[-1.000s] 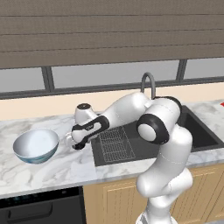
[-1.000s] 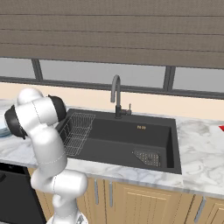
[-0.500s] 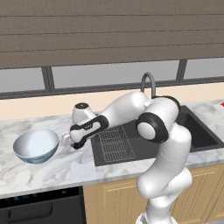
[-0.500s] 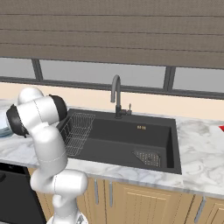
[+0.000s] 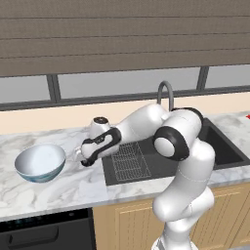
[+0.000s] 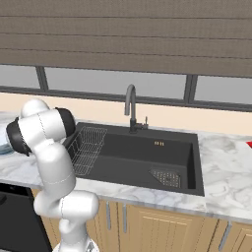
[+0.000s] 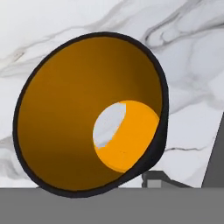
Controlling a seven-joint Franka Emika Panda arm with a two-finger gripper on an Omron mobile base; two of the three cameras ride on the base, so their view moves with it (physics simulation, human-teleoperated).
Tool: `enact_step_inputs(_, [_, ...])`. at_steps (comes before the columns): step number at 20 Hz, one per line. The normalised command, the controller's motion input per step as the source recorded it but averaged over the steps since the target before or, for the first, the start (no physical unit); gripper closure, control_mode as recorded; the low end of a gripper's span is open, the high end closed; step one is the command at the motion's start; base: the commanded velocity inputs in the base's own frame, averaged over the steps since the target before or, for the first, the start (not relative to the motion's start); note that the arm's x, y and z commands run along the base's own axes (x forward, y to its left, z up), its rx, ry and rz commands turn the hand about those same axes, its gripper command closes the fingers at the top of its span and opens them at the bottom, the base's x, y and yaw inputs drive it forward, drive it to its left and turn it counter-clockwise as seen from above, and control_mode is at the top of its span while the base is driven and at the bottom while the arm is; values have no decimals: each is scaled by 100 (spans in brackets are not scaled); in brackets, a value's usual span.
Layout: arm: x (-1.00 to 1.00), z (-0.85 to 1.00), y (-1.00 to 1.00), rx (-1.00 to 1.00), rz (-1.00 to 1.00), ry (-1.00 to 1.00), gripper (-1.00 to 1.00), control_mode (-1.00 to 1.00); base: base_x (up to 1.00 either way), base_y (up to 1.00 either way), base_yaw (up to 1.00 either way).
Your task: Pick the mug and place it in the sink. Pick the bowl and place it in the open cabinet and then close the cabinet.
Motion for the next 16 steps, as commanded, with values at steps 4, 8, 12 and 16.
enact_step_inputs(4, [0, -34, 0, 19, -5, 0, 100, -100, 0, 0, 0])
enact_step_inputs(8, [-11, -16, 18, 0, -5, -5, 100, -100, 0, 0, 0])
enact_step_inputs(12, [0, 68, 17, -8, -3, -3, 100, -100, 0, 0, 0])
enact_step_inputs(16, [0, 96, 10, -5, -16, 8, 100, -100, 0, 0, 0])
